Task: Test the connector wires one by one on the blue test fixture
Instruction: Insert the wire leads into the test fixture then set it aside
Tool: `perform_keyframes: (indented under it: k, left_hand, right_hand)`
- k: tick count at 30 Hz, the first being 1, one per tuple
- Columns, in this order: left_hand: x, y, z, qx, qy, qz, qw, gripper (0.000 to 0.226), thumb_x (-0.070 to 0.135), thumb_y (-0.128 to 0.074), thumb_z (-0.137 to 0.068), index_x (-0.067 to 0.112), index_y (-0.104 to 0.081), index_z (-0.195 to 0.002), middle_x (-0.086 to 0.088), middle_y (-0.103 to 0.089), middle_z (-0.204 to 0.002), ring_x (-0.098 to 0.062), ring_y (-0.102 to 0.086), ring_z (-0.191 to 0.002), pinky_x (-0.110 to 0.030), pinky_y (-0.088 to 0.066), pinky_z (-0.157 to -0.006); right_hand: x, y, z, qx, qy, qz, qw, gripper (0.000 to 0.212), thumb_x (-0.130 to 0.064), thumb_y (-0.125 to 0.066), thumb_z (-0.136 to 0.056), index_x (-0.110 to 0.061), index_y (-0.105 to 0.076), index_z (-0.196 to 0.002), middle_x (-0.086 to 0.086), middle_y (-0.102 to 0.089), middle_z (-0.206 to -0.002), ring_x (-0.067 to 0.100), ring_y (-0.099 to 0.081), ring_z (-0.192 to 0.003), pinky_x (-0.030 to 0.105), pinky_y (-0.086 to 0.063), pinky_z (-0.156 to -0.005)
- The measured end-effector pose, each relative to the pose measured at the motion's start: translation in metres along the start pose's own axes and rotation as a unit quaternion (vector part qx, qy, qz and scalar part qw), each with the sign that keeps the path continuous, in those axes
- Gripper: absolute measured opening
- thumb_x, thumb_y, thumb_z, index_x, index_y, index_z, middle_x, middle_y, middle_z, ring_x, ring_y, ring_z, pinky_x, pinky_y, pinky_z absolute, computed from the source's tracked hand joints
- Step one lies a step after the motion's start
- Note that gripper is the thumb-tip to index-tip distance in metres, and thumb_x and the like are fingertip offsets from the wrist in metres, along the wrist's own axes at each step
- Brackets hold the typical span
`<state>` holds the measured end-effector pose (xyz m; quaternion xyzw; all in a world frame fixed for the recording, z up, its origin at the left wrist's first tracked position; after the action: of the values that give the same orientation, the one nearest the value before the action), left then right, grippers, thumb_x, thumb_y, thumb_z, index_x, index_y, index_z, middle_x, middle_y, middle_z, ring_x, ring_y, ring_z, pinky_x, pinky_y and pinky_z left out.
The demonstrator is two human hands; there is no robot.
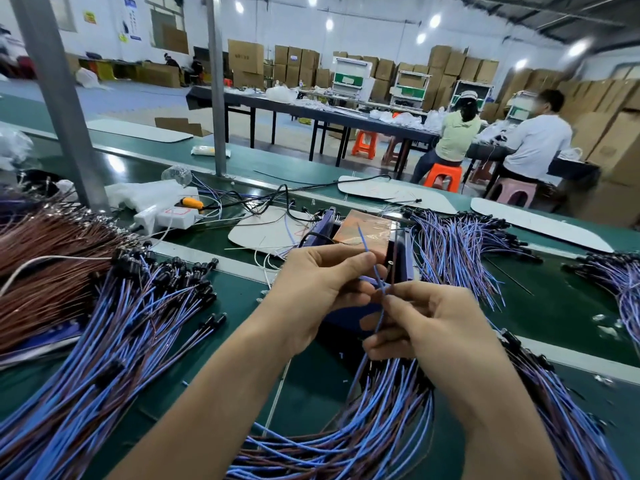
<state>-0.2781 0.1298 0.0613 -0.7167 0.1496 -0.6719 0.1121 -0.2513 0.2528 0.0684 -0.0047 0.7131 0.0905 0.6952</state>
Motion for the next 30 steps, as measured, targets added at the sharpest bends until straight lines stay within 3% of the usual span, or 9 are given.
perform_keyframes:
  k: [3,5,9,12,15,21,30]
  left_hand:
    - [0.001,0.022,-0.008,0.051,-0.021,-0.038,0.998,0.012,0.007,-0.059,-0.091,0.005,-0.071,-0.089,0.001,-0.065,-0.063,-0.005,-0.051,-0.041,-0.014,-0.045,-0.042]
    - [-0.002,0.040,-0.014,0.080,-0.027,-0.158,0.984,0.014,0.008,-0.058,-0.093,0.005,-0.071,-0.089,0.002,-0.061,-0.060,-0.005,-0.047,-0.038,-0.015,-0.039,-0.038]
    - [-0.020,0.062,-0.027,0.067,0.014,-0.323,0.944,0.015,0.011,-0.058,-0.092,0.005,-0.071,-0.087,0.001,-0.059,-0.057,-0.004,-0.048,-0.036,-0.014,-0.037,-0.037]
    - [-0.029,0.070,-0.035,0.077,0.015,-0.344,0.936,0.015,0.012,-0.059,-0.092,0.007,-0.071,-0.085,0.002,-0.059,-0.055,-0.004,-0.047,-0.035,-0.014,-0.038,-0.037]
    - [-0.033,0.071,-0.040,0.089,-0.014,-0.369,0.925,0.016,0.015,-0.060,-0.092,0.012,-0.071,-0.080,0.003,-0.058,-0.054,-0.002,-0.044,-0.033,-0.014,-0.037,-0.036]
    - [-0.033,0.071,-0.043,0.096,-0.051,-0.409,0.906,0.017,0.023,-0.062,-0.089,0.020,-0.073,-0.077,0.012,-0.057,-0.048,0.005,-0.047,-0.040,-0.020,-0.041,-0.052]
    - [-0.033,0.067,-0.042,0.083,-0.052,-0.410,0.907,0.016,0.022,-0.063,-0.089,0.014,-0.075,-0.083,0.010,-0.055,-0.047,0.005,-0.046,-0.041,-0.007,-0.033,-0.047]
  right_hand:
    - [0.008,0.011,-0.004,0.034,-0.018,-0.007,0.999,0.020,0.004,-0.045,-0.097,0.002,-0.063,-0.086,0.014,-0.067,-0.056,0.021,-0.062,-0.041,0.023,-0.050,-0.040]
    - [0.017,0.019,-0.009,0.053,-0.044,0.018,0.997,0.017,0.007,-0.044,-0.096,0.002,-0.061,-0.094,0.013,-0.064,-0.051,0.022,-0.057,-0.037,0.022,-0.047,-0.037]
    - [0.043,0.019,-0.017,0.046,-0.119,0.047,0.991,0.050,0.010,-0.040,-0.095,-0.034,-0.046,-0.118,0.019,-0.055,-0.057,0.022,-0.042,-0.045,0.023,-0.038,-0.037]
    - [0.051,0.014,-0.024,0.042,-0.107,0.115,0.987,0.055,0.010,-0.038,-0.095,-0.025,-0.046,-0.136,0.018,-0.061,-0.060,0.023,-0.051,-0.040,0.024,-0.046,-0.039]
    - [0.057,0.001,-0.030,0.031,-0.103,0.165,0.980,0.056,0.008,-0.037,-0.095,-0.014,-0.033,-0.147,0.016,-0.064,-0.063,0.021,-0.058,-0.040,0.028,-0.050,-0.042]
    - [0.061,-0.016,-0.034,0.015,-0.106,0.200,0.974,0.059,0.007,-0.036,-0.094,-0.012,-0.027,-0.150,0.018,-0.067,-0.072,0.017,-0.060,-0.040,0.024,-0.047,-0.042]
    - [0.057,-0.012,-0.032,0.024,-0.093,0.220,0.971,0.059,0.005,-0.037,-0.095,-0.014,-0.026,-0.150,0.017,-0.068,-0.073,0.015,-0.058,-0.041,0.023,-0.047,-0.044]
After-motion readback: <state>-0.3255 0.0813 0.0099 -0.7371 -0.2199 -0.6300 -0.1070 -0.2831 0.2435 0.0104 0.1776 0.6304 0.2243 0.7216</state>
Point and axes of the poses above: each hand's wrist, its own z-axis away from the middle knuckle, its own y-axis out of the back of the hand, x = y × z, the point moved 8 cm from there along -z, towards the middle knuckle
